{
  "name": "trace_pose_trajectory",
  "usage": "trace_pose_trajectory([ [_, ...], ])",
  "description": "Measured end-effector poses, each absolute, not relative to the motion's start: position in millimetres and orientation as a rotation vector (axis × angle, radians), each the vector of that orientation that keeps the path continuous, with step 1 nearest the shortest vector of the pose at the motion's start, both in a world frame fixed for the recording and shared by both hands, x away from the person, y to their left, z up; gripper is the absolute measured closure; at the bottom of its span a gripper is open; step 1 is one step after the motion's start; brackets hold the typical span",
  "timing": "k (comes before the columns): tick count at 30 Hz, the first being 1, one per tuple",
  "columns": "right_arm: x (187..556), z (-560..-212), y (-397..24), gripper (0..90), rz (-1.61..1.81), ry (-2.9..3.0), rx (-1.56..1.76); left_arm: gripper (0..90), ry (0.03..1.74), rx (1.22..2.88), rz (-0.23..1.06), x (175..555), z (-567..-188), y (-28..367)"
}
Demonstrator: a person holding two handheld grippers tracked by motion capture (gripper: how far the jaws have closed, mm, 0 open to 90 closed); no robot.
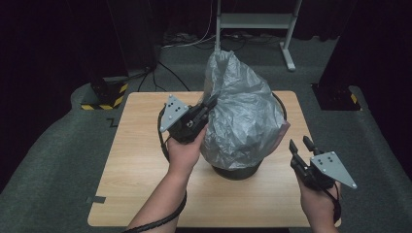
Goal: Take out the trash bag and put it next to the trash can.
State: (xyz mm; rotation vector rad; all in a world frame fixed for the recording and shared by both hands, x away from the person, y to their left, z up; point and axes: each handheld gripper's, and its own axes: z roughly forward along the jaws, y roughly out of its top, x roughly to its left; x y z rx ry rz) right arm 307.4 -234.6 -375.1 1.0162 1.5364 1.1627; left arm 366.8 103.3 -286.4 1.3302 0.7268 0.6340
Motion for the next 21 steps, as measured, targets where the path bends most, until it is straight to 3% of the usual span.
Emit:
trace_pose_trajectory([
  [6,324,-402,-235,38.9,1.138,1.594,1.074,88.7,0.671,1.321,0.669,362,-275,98],
  [13,326,-409,-235,35.9,1.136,1.609,1.11,88.9,0.678,1.301,0.686,360,-270,102],
  [21,324,-411,-234,36.1,1.13,1.613,1.112,89.0,0.646,1.171,0.698,355,-256,119],
])
